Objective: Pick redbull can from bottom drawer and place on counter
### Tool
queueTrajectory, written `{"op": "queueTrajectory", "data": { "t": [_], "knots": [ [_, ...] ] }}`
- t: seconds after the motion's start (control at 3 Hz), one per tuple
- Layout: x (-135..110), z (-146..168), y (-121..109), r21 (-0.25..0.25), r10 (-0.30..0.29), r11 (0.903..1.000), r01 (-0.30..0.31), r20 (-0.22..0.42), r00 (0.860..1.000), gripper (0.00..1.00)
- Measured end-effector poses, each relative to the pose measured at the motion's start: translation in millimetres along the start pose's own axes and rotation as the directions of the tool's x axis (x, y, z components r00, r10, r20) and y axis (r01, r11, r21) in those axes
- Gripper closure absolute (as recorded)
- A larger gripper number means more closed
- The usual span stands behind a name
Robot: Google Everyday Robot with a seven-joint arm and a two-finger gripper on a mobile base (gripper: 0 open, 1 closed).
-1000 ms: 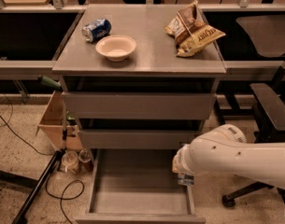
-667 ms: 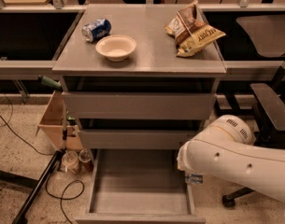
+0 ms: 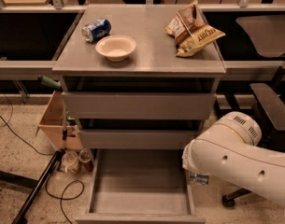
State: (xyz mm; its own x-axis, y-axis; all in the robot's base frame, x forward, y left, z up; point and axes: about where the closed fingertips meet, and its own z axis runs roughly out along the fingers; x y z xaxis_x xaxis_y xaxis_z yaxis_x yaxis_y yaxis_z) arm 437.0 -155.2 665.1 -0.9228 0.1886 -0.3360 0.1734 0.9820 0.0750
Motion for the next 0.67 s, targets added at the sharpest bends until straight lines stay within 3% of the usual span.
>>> {"op": "queueTrajectory", "data": {
  "t": [0.33,0.67],
  "knots": [
    [-15,-4,-2,-0.029,-0.002,0.9996,0.003,0.034,0.999,1.00],
    [-58,-39,-5,-0.089,0.006,0.9960,0.008,0.150,0.989,1.00]
  ]
}}
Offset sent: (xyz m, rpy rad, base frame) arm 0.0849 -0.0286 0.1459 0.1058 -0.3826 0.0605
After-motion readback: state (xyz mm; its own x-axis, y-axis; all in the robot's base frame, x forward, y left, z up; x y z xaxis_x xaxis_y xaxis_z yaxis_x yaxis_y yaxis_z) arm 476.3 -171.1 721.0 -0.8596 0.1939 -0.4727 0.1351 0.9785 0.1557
